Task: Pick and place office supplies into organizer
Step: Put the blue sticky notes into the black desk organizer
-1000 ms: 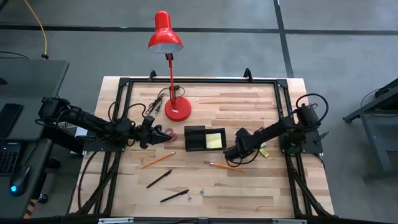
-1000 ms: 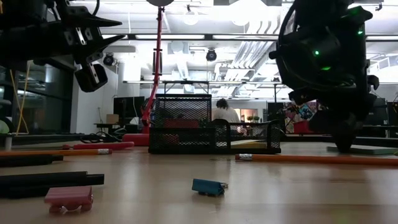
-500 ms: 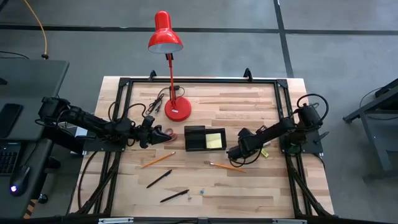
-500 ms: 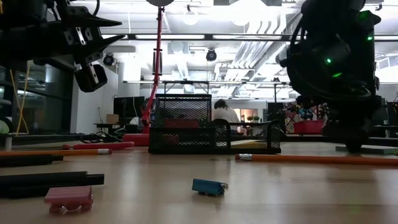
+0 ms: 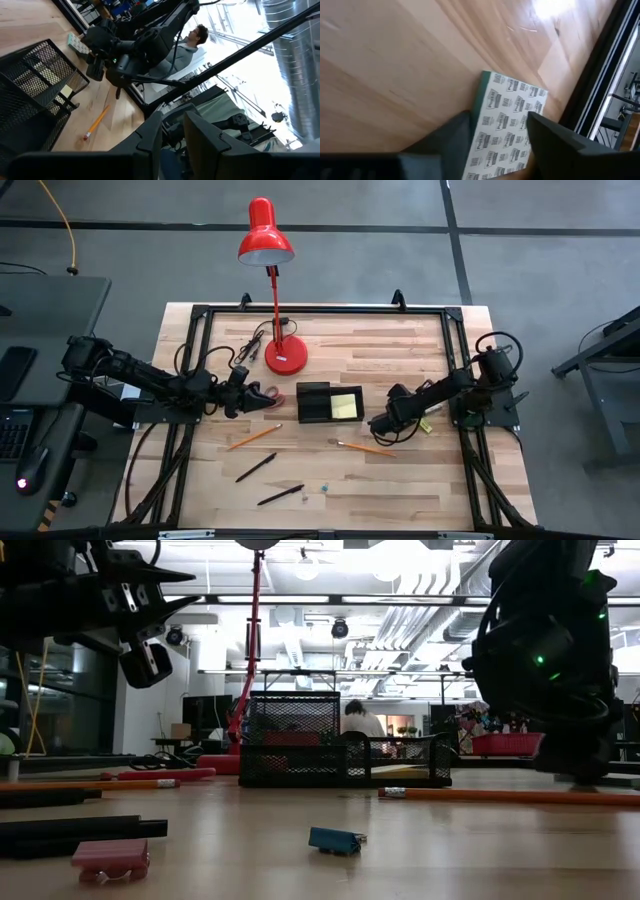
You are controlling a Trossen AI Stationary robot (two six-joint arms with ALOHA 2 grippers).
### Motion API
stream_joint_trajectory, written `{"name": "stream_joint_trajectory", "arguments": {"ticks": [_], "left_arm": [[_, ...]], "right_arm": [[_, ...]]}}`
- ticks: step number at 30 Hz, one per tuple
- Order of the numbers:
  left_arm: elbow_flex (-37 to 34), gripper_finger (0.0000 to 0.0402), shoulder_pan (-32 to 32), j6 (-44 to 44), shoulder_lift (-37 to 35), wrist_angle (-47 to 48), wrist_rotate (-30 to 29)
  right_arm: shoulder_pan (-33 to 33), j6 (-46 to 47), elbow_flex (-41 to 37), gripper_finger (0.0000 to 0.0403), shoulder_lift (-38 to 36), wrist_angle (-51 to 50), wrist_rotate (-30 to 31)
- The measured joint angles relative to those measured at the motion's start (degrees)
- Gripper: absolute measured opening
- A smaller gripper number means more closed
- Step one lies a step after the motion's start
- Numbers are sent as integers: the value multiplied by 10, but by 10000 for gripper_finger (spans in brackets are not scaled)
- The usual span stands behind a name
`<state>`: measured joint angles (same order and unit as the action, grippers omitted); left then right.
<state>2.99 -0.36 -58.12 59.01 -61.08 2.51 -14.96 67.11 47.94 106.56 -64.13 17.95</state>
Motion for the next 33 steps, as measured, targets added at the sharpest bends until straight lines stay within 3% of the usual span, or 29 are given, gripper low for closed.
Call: {"name": "stream_joint_trajectory", "arguments": {"ticks": [7,14,22,33], "left_arm": [[0,74,0,-3,0,0,5],[0,74,0,-5,0,0,5],[0,74,0,-4,0,13,1],[0,74,0,-6,0,25,6]], "right_arm": [[-1,-7,-5,17,1,30,-12],[-5,13,6,3,6,18,-15],[-30,49,76,0,9,3,-35],[-58,108,128,1,10,-25,0]]}}
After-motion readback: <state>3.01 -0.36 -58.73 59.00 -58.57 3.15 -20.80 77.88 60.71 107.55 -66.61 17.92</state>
